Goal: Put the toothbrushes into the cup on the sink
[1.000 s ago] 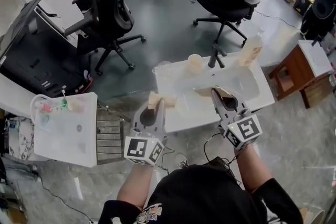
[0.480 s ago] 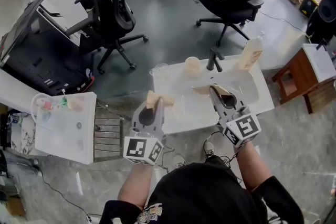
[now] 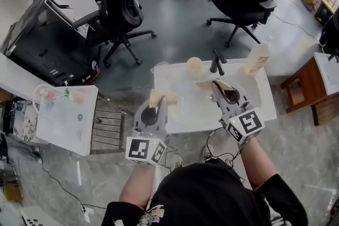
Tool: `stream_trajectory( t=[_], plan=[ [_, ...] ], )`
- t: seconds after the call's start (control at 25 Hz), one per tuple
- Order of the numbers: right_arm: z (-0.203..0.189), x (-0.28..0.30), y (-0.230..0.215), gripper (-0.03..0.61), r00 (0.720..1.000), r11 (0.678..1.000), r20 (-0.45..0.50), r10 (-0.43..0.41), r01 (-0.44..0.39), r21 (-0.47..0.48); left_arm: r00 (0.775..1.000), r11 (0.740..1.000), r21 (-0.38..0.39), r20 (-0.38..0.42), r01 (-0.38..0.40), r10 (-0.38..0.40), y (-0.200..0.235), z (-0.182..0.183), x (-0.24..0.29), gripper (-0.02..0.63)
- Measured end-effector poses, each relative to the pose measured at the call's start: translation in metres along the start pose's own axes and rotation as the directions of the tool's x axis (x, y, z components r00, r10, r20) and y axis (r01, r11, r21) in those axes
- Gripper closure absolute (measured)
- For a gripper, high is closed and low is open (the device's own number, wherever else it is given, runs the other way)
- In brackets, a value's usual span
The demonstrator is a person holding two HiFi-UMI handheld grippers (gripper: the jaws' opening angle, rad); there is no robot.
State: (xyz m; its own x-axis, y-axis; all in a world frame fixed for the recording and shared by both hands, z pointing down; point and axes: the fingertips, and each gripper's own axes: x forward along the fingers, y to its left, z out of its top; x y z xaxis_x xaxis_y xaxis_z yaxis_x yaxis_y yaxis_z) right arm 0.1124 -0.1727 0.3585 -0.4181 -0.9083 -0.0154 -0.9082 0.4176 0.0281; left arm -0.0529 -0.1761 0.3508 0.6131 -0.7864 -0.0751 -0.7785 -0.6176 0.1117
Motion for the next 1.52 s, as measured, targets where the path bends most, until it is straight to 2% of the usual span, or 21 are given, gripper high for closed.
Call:
stream_trajectory(
  t=[0.24,0.8,1.52],
  plan=[
    [-0.001,0.008,-0.011,0.535,1.000,0.999,0.000,0.031,-0.031,-0.007,0.999,0.999,0.013,-0.013,-0.036,0.036,-0.007,0.005,0.005,0.557],
    [-0.016,0.052,-0.035,0.535,0.998,0.998,-0.023,0.054,-0.055,-0.034,0.998,0.998,0.008,-0.028,-0.058,0.058,-0.008,-0.006,0.009,0.557],
    [-0.086,0.135,-0.075,0.535,0.989,0.999,-0.144,0.022,-0.028,-0.043,0.990,0.993,0.013,-0.073,-0.120,0.120,0.007,-0.020,-0.004,0.557]
  ],
)
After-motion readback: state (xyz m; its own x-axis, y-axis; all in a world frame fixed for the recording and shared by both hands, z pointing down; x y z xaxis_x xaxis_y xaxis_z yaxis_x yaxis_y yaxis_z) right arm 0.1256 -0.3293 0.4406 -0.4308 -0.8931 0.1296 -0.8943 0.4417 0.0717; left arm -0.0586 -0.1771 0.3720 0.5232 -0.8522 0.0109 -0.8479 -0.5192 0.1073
